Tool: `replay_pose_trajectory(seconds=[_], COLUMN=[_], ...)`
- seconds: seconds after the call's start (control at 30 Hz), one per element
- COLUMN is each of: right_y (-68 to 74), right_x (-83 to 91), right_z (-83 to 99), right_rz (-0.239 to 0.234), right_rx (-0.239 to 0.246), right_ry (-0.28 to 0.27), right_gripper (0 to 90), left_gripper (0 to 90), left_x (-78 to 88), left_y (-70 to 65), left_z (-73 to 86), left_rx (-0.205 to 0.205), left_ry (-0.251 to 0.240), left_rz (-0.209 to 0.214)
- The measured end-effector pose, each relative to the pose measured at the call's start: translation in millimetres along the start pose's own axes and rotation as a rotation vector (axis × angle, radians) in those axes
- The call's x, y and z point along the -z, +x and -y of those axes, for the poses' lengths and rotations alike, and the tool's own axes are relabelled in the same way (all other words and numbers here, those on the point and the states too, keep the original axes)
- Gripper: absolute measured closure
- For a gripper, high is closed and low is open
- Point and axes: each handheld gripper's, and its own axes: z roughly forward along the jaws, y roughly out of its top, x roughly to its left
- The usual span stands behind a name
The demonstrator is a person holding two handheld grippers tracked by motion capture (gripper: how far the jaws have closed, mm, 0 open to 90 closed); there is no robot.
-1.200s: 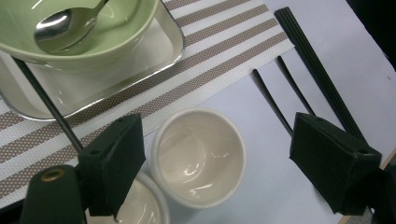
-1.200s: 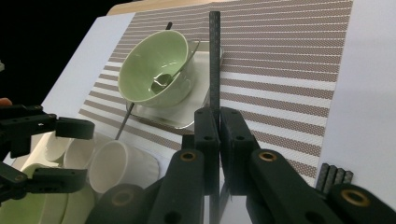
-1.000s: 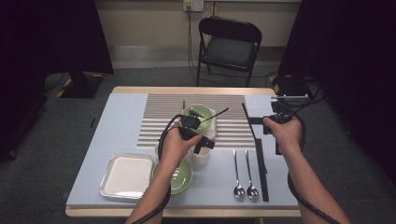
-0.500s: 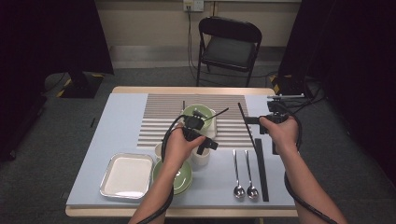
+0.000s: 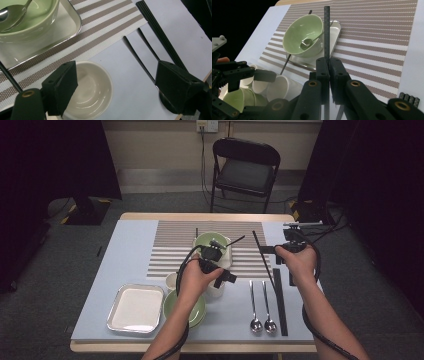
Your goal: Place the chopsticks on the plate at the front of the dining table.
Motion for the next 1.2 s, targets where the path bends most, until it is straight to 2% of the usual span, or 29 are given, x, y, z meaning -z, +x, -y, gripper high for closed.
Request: replay_pose_trajectory(seconds=[0.27, 0.47, 0.5, 0.67, 0.73, 1.2], right_y=[0.3, 1.4, 1.6, 2.8, 3.0, 1.8], right_x=[-0.9, -2.2, -2.1, -2.3, -2.9, -5.7], right_z=[-0.3, -0.1, -0.3, -0.9, -0.9, 0.7], right_rz=[-0.003, -0.004, -0.004, -0.006, -0.007, -0.005], right_rx=[0.004, 0.006, 0.005, 0.004, 0.005, 0.000], right_ry=[-0.001, -0.001, -0.001, -0.004, -0.001, 0.004], right_gripper=[86.5, 86.5, 86.5, 86.5, 86.5, 86.5], left_gripper=[17.7, 17.7, 17.7, 17.7, 17.7, 17.7], left_x=[-6.9, -9.4, -10.2, -11.8, -13.1, -15.6], left_y=[-5.7, -10.6, -12.0, -14.1, -15.7, -18.7], left_z=[-0.4, -2.4, -2.5, -3.7, -3.7, -5.9], left_rx=[0.002, -0.012, -0.001, -0.015, -0.006, -0.005], left_ry=[0.006, 0.012, 0.005, 0.011, 0.005, 0.003], left_rz=[0.009, 0.020, 0.022, 0.032, 0.034, 0.048])
